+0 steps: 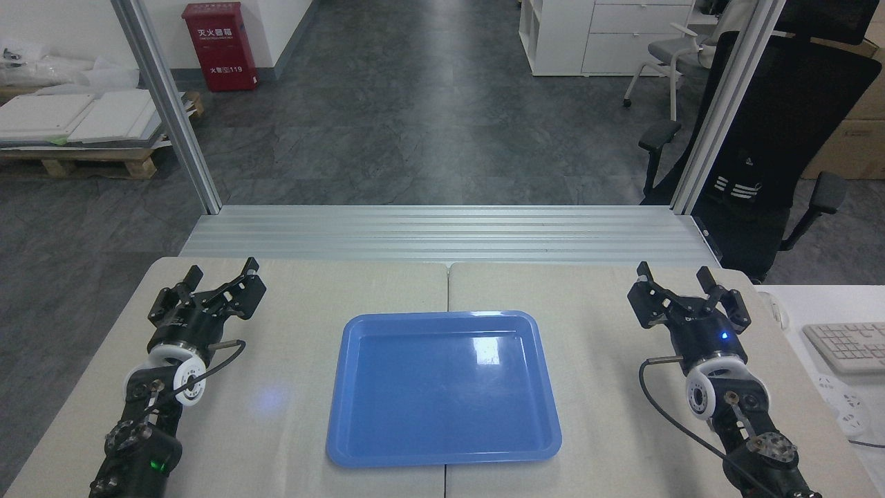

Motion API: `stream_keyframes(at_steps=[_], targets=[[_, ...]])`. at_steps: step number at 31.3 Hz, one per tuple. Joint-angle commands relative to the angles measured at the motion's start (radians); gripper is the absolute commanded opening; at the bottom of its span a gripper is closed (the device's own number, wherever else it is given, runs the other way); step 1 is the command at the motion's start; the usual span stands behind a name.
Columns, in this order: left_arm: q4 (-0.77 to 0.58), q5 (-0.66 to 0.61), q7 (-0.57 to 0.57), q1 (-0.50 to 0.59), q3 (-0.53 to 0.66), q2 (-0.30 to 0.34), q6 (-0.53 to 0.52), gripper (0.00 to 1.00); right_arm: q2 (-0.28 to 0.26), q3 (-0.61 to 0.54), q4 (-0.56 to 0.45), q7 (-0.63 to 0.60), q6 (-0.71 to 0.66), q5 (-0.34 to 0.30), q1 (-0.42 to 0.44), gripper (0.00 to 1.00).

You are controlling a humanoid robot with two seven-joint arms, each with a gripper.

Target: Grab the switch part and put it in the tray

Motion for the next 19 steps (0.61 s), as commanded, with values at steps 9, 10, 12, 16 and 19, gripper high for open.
stream_keyframes(at_steps=[9, 10, 12, 16, 19], targets=[[0.0, 0.0, 0.0, 0.0, 0.0, 0.0, 0.002, 1.0, -0.015, -0.007, -0.002, 0.008, 0.018, -0.006, 0.005, 0.99], [0.0, 0.0, 0.0, 0.0, 0.0, 0.0, 0.002, 1.0, -0.016, -0.008, -0.002, 0.008, 0.017, -0.006, 0.007, 0.99], [0.0, 0.0, 0.0, 0.0, 0.0, 0.0, 0.0, 1.0, -0.021, -0.013, -0.002, 0.008, 0.009, -0.006, 0.005, 0.99], [0.0, 0.0, 0.0, 0.0, 0.0, 0.0, 0.0, 1.0, -0.03, -0.014, -0.002, 0.008, 0.0, -0.006, 0.005, 0.99], [0.0, 0.0, 0.0, 0.0, 0.0, 0.0, 0.0, 1.0, -0.029, -0.014, -0.002, 0.008, 0.0, -0.007, 0.002, 0.99]])
